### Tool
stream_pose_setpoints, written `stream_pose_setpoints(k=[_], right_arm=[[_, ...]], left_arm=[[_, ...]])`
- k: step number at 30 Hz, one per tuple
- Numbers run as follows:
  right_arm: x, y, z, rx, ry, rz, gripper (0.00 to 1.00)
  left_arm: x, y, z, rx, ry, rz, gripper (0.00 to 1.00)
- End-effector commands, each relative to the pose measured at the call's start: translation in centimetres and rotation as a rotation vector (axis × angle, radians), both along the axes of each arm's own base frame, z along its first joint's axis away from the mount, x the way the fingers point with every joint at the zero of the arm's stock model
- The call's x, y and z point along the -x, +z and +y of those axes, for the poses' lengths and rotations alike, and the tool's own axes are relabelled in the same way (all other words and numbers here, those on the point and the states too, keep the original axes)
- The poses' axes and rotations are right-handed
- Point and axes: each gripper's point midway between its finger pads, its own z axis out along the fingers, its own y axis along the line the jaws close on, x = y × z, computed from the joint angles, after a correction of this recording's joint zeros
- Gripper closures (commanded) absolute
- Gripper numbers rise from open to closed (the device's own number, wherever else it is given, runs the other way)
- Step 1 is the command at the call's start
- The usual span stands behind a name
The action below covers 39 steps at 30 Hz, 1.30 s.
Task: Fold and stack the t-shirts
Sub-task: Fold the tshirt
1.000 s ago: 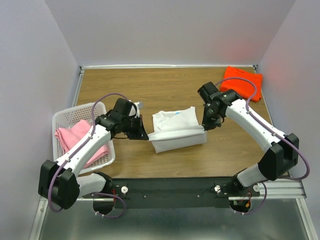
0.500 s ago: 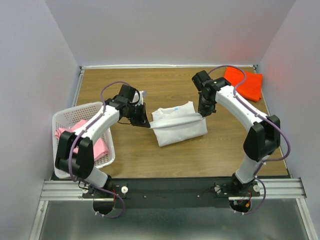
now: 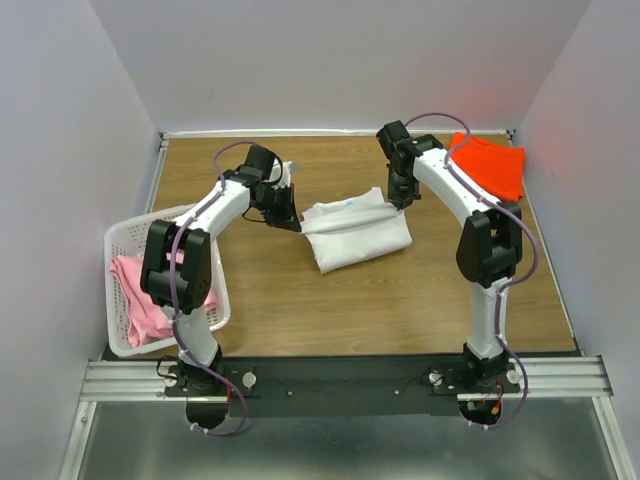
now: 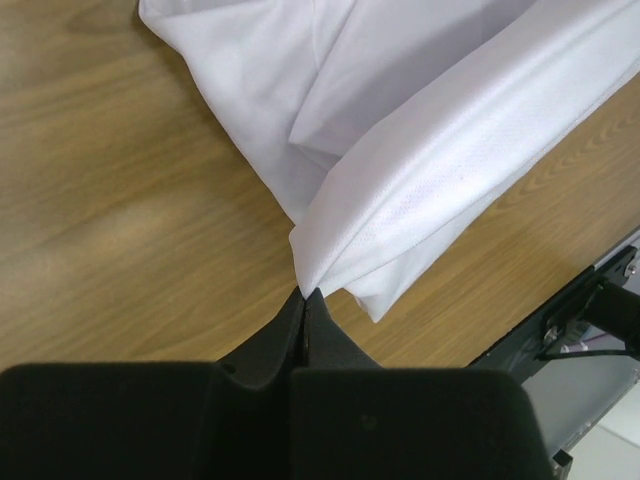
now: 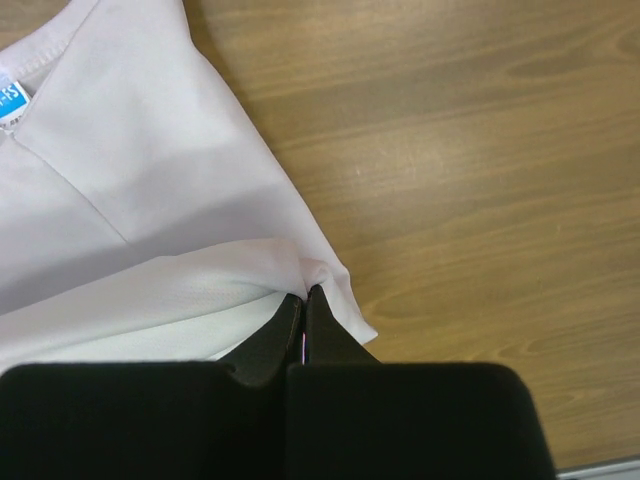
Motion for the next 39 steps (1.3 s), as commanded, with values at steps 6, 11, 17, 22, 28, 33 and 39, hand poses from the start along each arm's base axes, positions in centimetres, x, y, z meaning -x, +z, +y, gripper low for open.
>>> stream_pose_setpoints(k=[6, 11, 17, 22, 28, 33, 39], right_arm=[[-4.5, -1.0, -1.0, 0.058, 0.035, -0.027, 1.00], [-6.1, -1.7, -0.7, 0.052, 0.050, -0.033, 1.00], [-10.5, -2.1, 0.8, 0.000, 0.077, -0.105, 0.94], [-14.2, -1.8, 2.5, -0.114, 0.085, -0.201, 0.37], [-15.5, 1.4, 3.5, -0.224, 0.125, -0.319, 0.11], [-14.1, 1.7, 3.9, -0.271, 0.185, -0.309, 0.10], [-12.2, 1.6, 4.8, -0.389, 0.241, -0.280, 0.11]], left_arm=[[-3.0, -2.1, 0.8, -0.013, -0.026, 0.051, 1.00], [-5.1, -2.7, 1.5, -0.008, -0.002, 0.051, 1.00], [-10.4, -2.0, 2.4, 0.079, 0.083, 0.009, 1.00], [-15.7, -0.2, 2.3, 0.168, 0.147, -0.083, 0.48], [-18.3, 3.2, 1.6, 0.251, 0.209, -0.192, 0.09], [-15.6, 2.3, 1.9, 0.205, 0.207, -0.182, 0.08], [-12.2, 0.8, 2.1, 0.164, 0.191, -0.160, 0.08]])
